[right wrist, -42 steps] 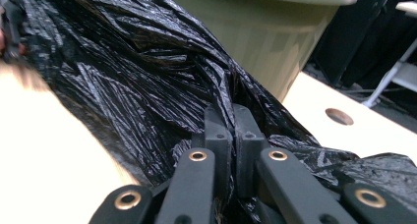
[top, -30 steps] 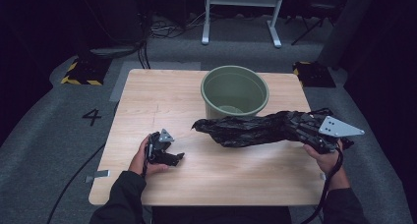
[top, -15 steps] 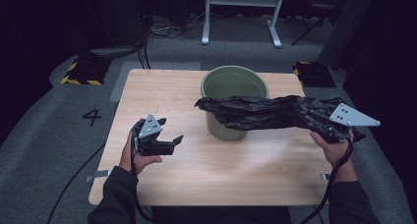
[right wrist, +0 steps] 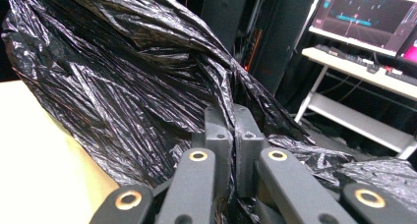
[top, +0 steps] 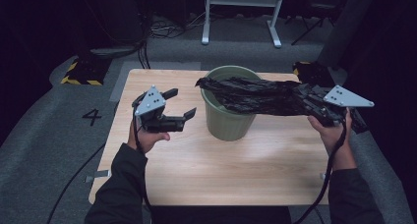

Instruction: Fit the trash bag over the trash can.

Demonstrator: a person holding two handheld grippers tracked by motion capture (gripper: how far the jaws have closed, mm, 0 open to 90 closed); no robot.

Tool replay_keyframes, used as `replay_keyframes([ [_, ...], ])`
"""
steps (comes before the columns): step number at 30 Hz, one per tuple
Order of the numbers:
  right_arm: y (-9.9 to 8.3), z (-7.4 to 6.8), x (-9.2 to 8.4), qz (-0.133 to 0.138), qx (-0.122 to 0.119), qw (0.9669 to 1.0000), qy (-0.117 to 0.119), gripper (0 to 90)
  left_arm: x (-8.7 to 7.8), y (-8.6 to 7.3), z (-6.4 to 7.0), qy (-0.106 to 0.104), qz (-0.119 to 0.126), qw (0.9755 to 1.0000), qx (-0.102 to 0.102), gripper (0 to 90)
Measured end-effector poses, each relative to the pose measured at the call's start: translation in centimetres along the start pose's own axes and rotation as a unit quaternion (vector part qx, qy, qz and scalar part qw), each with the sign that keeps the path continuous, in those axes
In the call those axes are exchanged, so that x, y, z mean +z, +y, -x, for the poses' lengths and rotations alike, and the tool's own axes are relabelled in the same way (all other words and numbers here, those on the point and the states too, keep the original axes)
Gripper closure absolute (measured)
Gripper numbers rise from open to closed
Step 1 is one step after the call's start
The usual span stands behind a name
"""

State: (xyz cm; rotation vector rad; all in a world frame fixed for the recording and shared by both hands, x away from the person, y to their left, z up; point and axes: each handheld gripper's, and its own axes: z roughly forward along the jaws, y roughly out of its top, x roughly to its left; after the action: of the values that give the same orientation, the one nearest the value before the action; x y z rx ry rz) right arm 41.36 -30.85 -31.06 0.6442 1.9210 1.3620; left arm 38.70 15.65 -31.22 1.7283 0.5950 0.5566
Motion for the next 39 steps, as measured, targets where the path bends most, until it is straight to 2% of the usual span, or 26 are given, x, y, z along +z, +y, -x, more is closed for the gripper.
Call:
replay_keyframes([
  [1, 0.2, -0.1, 1.0, -0.016, -0.013, 0.9998, -0.001, 88.2, 0.9, 1.2, 0.2, 0.001, 0.005, 0.9999, 0.01, 16.4],
  [2, 0.2, -0.1, 1.0, -0.016, -0.013, 0.9998, -0.001, 88.2, 0.9, 1.2, 0.2, 0.001, 0.005, 0.9999, 0.01, 16.7],
  [3, 0.5, -0.2, 1.9, -0.029, -0.023, 0.9993, -0.005, 88.3, 2.0, 2.3, 0.4, -0.007, -0.001, 0.9997, 0.022, 17.1],
  [5, 0.7, -0.2, 2.5, -0.035, -0.024, 0.9991, -0.002, 88.2, 3.6, 3.3, 0.7, -0.008, -0.012, 0.9993, 0.036, 17.1],
  [7, 0.8, -0.2, 3.0, -0.038, -0.023, 0.999, 0.002, 88.3, 5.2, 3.9, 0.8, -0.025, -0.025, 0.9986, 0.04, 17.8],
  [8, 0.8, -0.3, 3.2, -0.039, -0.019, 0.999, 0.006, 88.3, 6.2, 4.2, 0.7, -0.04, -0.036, 0.9975, 0.046, 18.9],
  [11, 1.1, -0.5, 4.0, -0.041, -0.02, 0.9989, 0.012, 88.3, 8.4, 4.4, 0.3, -0.037, -0.069, 0.9953, 0.057, 27.3],
  [12, 1.1, -0.7, 4.1, -0.043, -0.024, 0.9987, 0.012, 88.3, 8.4, 4.4, 0.3, -0.037, -0.069, 0.9953, 0.057, 30.7],
  [13, 1.2, -0.8, 4.2, -0.049, -0.033, 0.9982, 0.012, 88.3, 9.8, 4.4, -0.1, -0.038, -0.092, 0.993, 0.064, 34.6],
  [14, 1.2, -0.8, 4.2, -0.049, -0.033, 0.9982, 0.012, 88.3, 9.8, 4.4, -0.1, -0.038, -0.092, 0.993, 0.064, 37.5],
  [15, 1.2, -1.0, 4.3, -0.055, -0.041, 0.9975, 0.018, 88.3, 11.0, 4.3, -0.5, -0.035, -0.115, 0.9904, 0.069, 43.6],
  [16, 1.2, -1.0, 4.2, -0.058, -0.045, 0.9971, 0.018, 88.3, 11.0, 4.3, -0.5, -0.035, -0.115, 0.9904, 0.069, 46.9],
  [17, 1.2, -1.0, 4.2, -0.062, -0.051, 0.9967, 0.017, 88.3, 12.2, 4.2, -0.9, -0.04, -0.137, 0.9869, 0.074, 48.1],
  [20, 1.1, -1.0, 4.1, -0.061, -0.06, 0.9959, 0.027, 88.3, 13.6, 4.3, -0.9, -0.049, -0.164, 0.9815, 0.086, 54.6],
  [24, 1.2, -1.0, 4.1, -0.05, -0.059, 0.9963, 0.038, 88.3, 15.5, 4.8, -0.3, -0.072, -0.213, 0.9672, 0.118, 57.0],
  [27, 1.5, -1.4, 4.2, -0.04, -0.064, 0.9962, 0.045, 88.3, 16.5, 5.1, 0.1, -0.085, -0.231, 0.9602, 0.133, 59.4],
  [28, 1.6, -1.5, 4.3, -0.036, -0.063, 0.9962, 0.048, 88.3, 16.9, 5.2, 0.2, -0.091, -0.24, 0.9566, 0.137, 59.6],
  [29, 1.7, -1.7, 4.4, -0.035, -0.063, 0.9961, 0.051, 88.3, 17.2, 5.2, 0.3, -0.096, -0.243, 0.9548, 0.141, 60.1],
  [32, 2.1, -2.3, 4.9, -0.036, -0.07, 0.9953, 0.057, 88.4, 18.0, 5.0, 0.7, -0.106, -0.253, 0.9516, 0.139, 60.0],
  [34, 2.4, -2.7, 5.3, -0.033, -0.07, 0.9949, 0.065, 88.4, 18.2, 5.0, 0.8, -0.106, -0.255, 0.9515, 0.137, 56.4],
  [35, 2.4, -2.9, 5.4, -0.033, -0.069, 0.9949, 0.066, 88.3, 18.2, 5.0, 0.9, -0.105, -0.25, 0.9536, 0.13, 56.0],
  [36, 2.6, -3.0, 5.6, -0.032, -0.065, 0.9949, 0.07, 88.3, 18.1, 4.9, 0.9, -0.101, -0.244, 0.9568, 0.122, 51.6],
  [38, 2.7, -3.3, 5.9, -0.034, -0.065, 0.9949, 0.07, 88.3, 17.5, 4.9, 0.8, -0.081, -0.224, 0.9659, 0.1, 36.6],
  [39, 2.7, -3.4, 6.0, -0.035, -0.065, 0.9949, 0.069, 88.3, 17.1, 4.8, 0.6, -0.084, -0.212, 0.9696, 0.089, 34.8],
])
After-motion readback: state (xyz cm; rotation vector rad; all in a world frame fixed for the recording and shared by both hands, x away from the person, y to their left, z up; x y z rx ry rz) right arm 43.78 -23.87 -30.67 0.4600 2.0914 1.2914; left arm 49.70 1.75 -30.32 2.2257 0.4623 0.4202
